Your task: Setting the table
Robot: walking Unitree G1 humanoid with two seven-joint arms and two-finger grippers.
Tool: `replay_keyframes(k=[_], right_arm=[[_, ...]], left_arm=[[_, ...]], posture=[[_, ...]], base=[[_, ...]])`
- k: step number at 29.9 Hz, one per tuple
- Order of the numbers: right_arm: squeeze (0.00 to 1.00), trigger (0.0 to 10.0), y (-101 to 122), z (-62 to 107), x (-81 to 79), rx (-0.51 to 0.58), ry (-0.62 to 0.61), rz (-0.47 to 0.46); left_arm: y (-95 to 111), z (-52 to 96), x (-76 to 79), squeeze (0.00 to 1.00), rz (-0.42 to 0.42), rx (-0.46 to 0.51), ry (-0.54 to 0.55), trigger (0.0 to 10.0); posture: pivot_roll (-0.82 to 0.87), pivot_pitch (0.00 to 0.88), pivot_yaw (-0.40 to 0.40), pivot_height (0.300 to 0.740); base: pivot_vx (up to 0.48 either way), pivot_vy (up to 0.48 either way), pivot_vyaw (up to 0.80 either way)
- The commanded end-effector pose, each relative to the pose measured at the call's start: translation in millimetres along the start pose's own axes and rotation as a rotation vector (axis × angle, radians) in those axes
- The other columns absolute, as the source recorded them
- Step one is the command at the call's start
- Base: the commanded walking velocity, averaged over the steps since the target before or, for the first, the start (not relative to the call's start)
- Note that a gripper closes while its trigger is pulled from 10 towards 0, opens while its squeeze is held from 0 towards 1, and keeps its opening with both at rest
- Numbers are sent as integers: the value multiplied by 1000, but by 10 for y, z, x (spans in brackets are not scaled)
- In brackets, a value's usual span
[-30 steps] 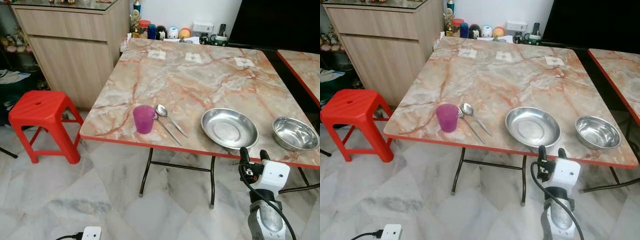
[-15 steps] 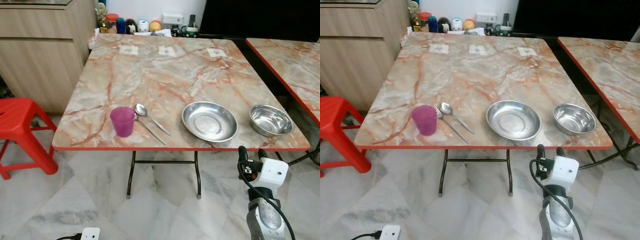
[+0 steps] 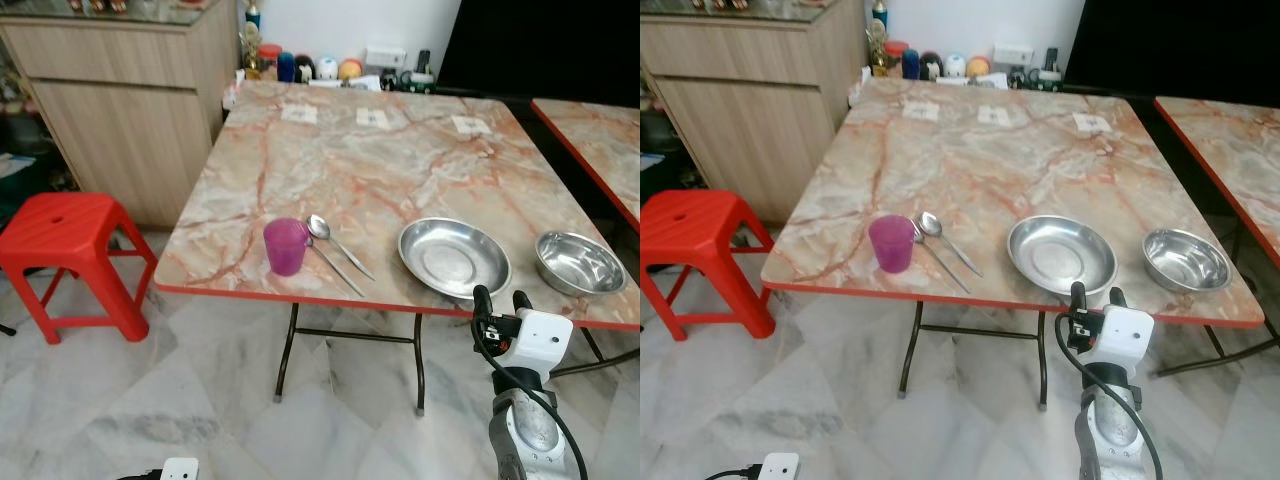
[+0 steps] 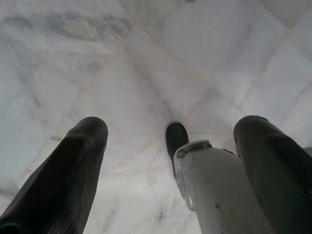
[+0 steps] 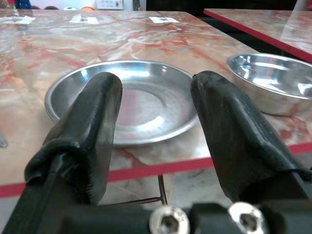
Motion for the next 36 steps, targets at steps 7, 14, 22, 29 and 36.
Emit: replay_keyframes(k=[7, 14, 22, 29, 36], right_arm=[[0, 10000, 23, -5, -6, 8, -4, -5], [0, 10000, 35, -7, -5, 14, -9, -8], [0, 10000, 41, -7, -7, 16, -12, -11], [0, 10000, 45, -17, -15, 18, -10, -13], [0, 10000, 47, -18, -26, 18, -10, -18]], left_arm=[[-62, 12, -14, 0, 6, -13, 7, 10000], [-37, 12, -22, 0, 19, 0, 5, 10000], [-58, 14, -9, 0, 4, -9, -1, 10000], [-57, 13, 3, 0, -6, -8, -3, 10000], [-48, 11, -2, 0, -5, -5, 1, 10000]], posture=[[35, 91, -84, 740], [38, 94, -83, 740], [37, 94, -82, 740], [39, 94, -82, 740], [40, 95, -82, 740]], base=[[159, 0, 0], [0, 0, 0], [0, 0, 0], [0, -257, 0], [0, -358, 0]])
Point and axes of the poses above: a point about 5 cm out from each wrist's last joint towards the gripper, its own z axis pointing back from the gripper into the wrist, its own y axis along the axis of the wrist's last joint, x = y × z, the point moved 6 cm from there along -z, pointing out of the wrist towards the gripper, and after that the axes turned 9 degrees about z, right-handed, at the moved point
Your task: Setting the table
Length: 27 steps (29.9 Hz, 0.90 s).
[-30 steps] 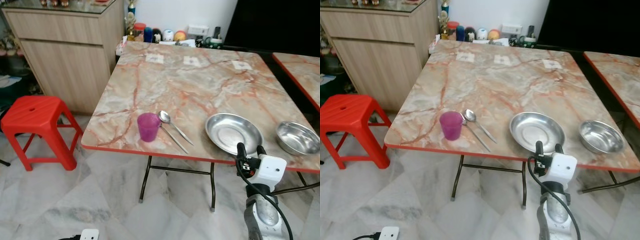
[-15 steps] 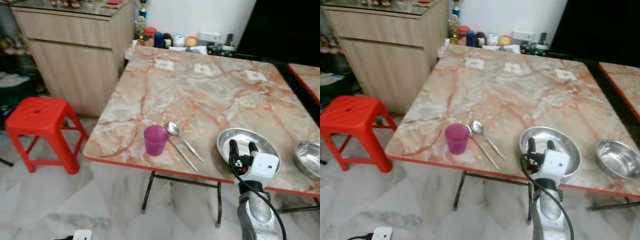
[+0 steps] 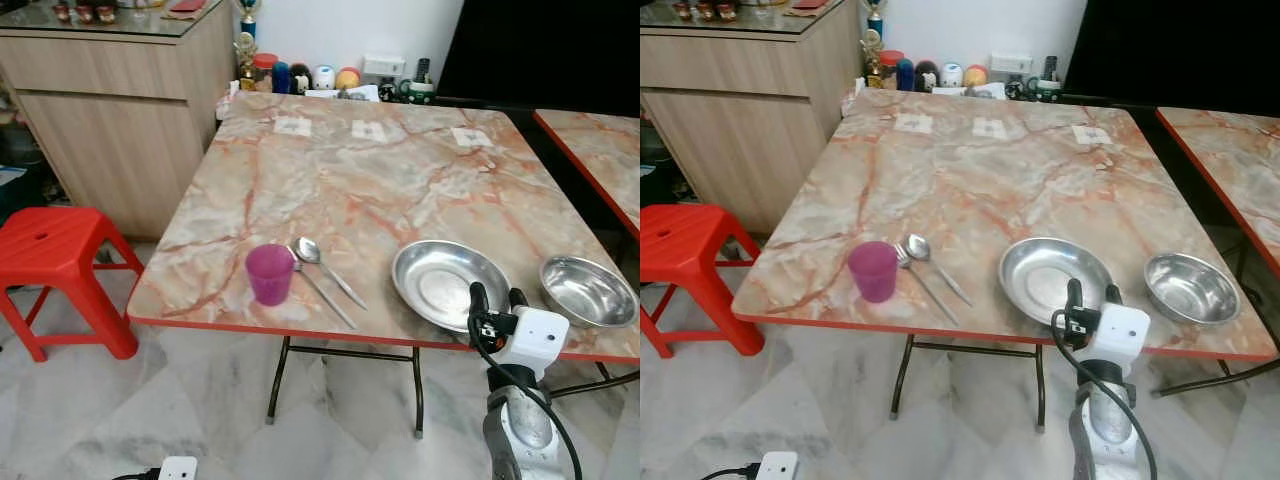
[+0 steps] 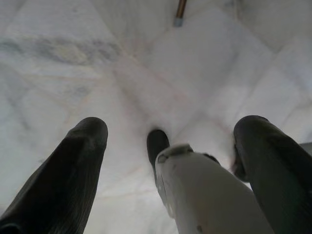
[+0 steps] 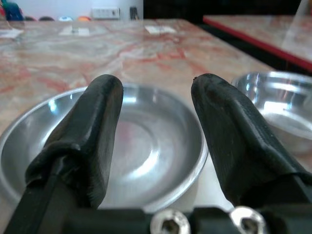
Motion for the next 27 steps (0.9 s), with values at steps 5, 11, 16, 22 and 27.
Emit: replay_keyframes(k=[5, 11, 16, 22, 27], right_arm=[[0, 10000, 26, -12, -14, 9, 0, -6], [0, 10000, 5, -23, 4, -6, -12, -27], [0, 10000, -84, -39, 75, -56, -58, -106], [0, 10000, -279, -41, 89, -161, -88, -256], [0, 10000, -358, -55, 150, -202, -134, -325]], left_arm=[[-65, 17, -53, 0, -1, -16, 23, 10000], [-60, 15, -52, 0, 1, -15, 21, 10000], [-57, 15, -49, 0, 2, -15, 20, 10000], [-66, 16, -54, 0, 1, -18, 21, 10000], [-81, 19, -57, 0, 1, -23, 21, 10000]], posture=[[40, 96, -82, 740], [40, 96, -82, 740], [40, 96, -82, 740], [41, 98, -81, 740], [40, 98, -80, 740]], base=[[0, -58, 0], [0, 0, 0], [0, 0, 0], [0, 0, 0], [0, 0, 0]])
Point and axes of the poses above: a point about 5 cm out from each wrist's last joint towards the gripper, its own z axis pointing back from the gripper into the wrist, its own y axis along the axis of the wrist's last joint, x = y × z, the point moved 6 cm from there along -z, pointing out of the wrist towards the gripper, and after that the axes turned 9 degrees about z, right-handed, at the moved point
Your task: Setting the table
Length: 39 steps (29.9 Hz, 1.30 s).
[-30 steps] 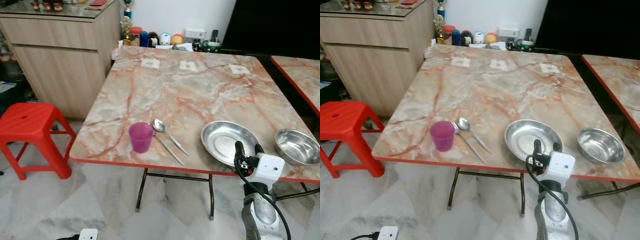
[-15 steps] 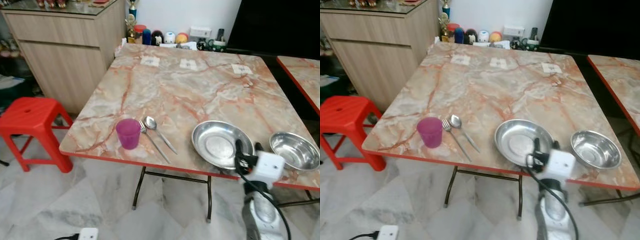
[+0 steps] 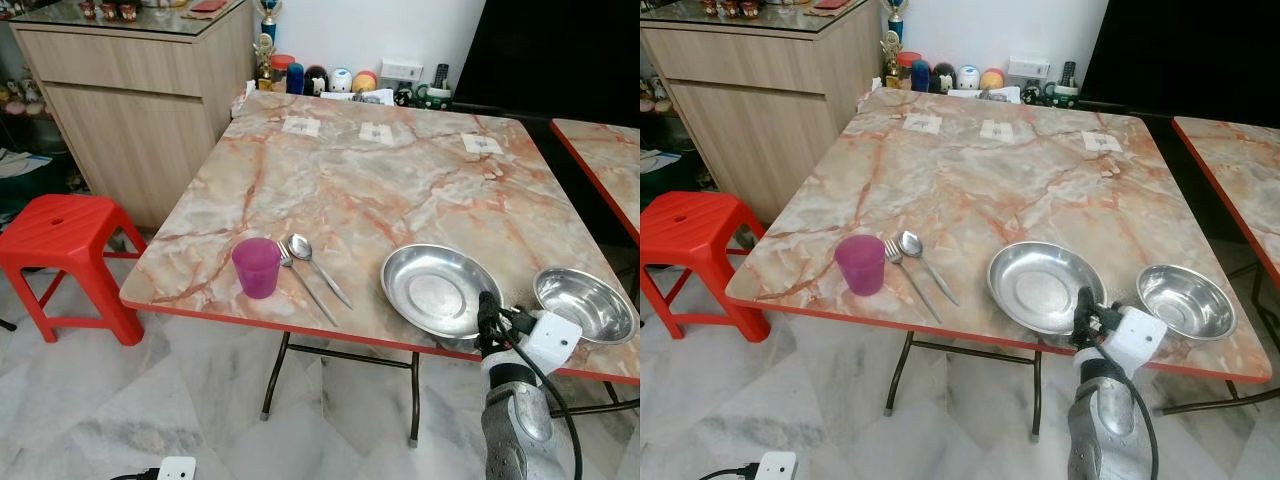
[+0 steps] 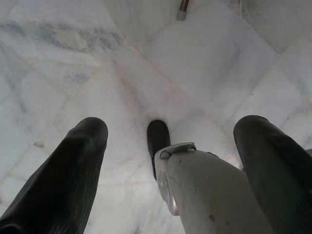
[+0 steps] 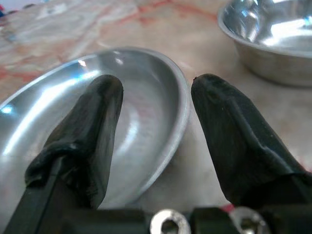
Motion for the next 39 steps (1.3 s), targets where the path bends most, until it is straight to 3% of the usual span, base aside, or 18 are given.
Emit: replay_keyframes(k=[1, 28, 39], right_arm=[[0, 10000, -18, -24, 79, -19, -32, -22], [0, 10000, -136, -257, 90, -126, -74, -150], [0, 10000, -179, -309, 30, -155, -60, -154]], left_arm=[[-80, 11, 15, 0, 3, -25, -6, 10000], [-70, 10, 4, 0, -11, -26, -7, 10000], [-62, 9, -3, 0, -13, -25, -5, 10000]], posture=[[40, 98, -80, 740], [48, 96, -72, 740], [50, 95, -70, 740]], base=[[0, 0, 0], [0, 0, 0], [0, 0, 0]])
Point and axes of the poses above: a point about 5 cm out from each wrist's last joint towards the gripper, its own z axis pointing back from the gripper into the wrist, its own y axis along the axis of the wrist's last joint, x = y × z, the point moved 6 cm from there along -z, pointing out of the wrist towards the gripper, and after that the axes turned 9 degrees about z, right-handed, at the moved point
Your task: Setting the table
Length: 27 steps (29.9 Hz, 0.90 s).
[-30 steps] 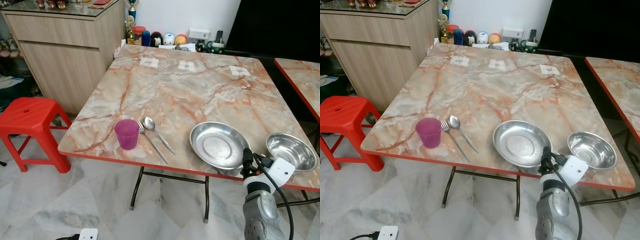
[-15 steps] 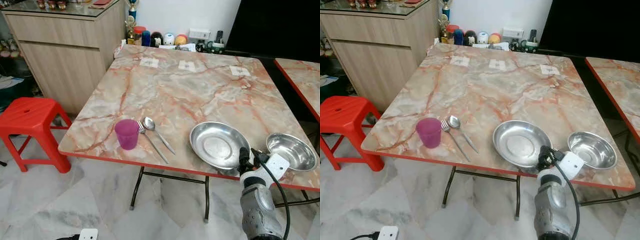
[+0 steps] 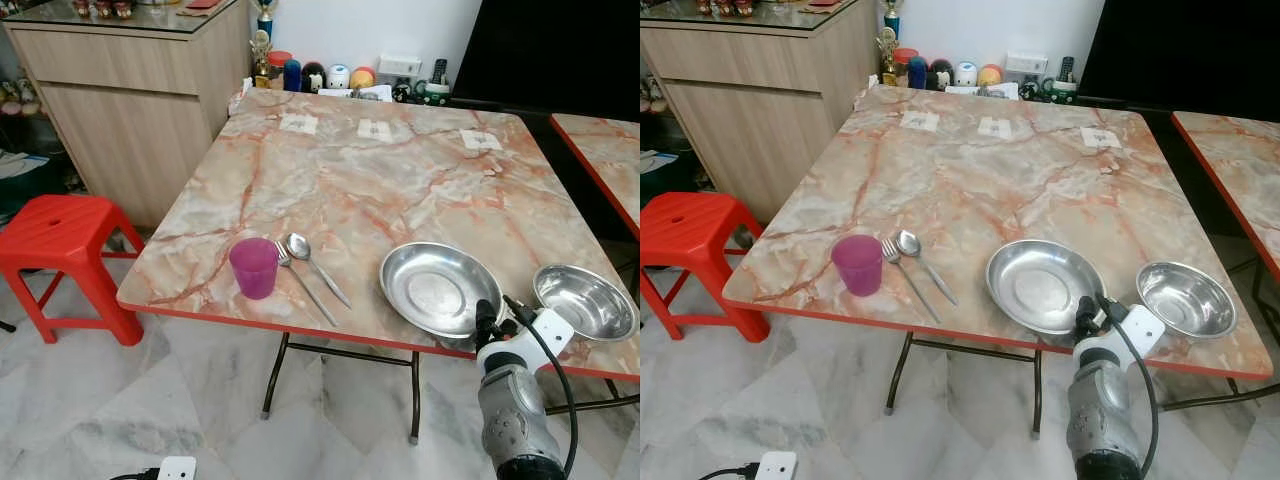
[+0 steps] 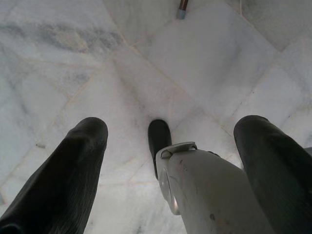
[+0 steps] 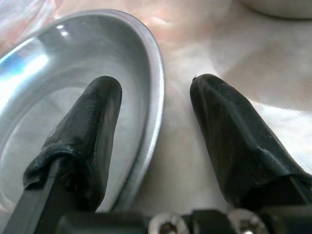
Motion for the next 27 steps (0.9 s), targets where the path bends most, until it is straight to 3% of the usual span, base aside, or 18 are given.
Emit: replay_keyframes(k=[1, 14, 15, 16, 17, 18, 20, 27], right_arm=[[0, 10000, 4, -18, 25, -3, -4, -1], [0, 10000, -51, -69, -104, -39, 33, 35], [0, 8314, -73, -68, -105, -49, 34, 41], [0, 8314, -73, -68, -105, -49, 34, 41], [0, 745, -101, -66, -101, -59, 33, 49], [0, 157, -110, -65, -98, -62, 32, 50], [0, 0, -140, -62, -93, -74, 30, 57], [0, 0, -179, -57, -95, -86, 29, 66]], left_arm=[[-64, 9, -6, 0, -10, -24, -2, 10000], [-72, 11, -5, 0, -8, -25, -2, 10000], [-74, 11, -3, 0, -11, -26, -3, 10000], [-74, 11, -3, 0, -11, -26, -3, 10000], [-79, 12, 3, 0, -18, -28, -5, 10000], [-81, 12, 5, 0, -19, -29, -6, 10000], [-85, 12, 7, 0, -20, -30, -7, 10000], [-91, 13, 10, 0, -26, -32, -9, 10000]], posture=[[50, 95, -70, 740], [53, 97, -71, 740], [53, 97, -72, 740], [53, 97, -72, 740], [54, 98, -71, 740], [54, 97, -72, 740], [54, 98, -72, 740], [57, 99, -73, 740]], base=[[0, 0, 0], [0, 0, 0], [0, 0, 0], [0, 0, 0], [0, 0, 0], [0, 0, 0], [0, 0, 0], [0, 0, 0]])
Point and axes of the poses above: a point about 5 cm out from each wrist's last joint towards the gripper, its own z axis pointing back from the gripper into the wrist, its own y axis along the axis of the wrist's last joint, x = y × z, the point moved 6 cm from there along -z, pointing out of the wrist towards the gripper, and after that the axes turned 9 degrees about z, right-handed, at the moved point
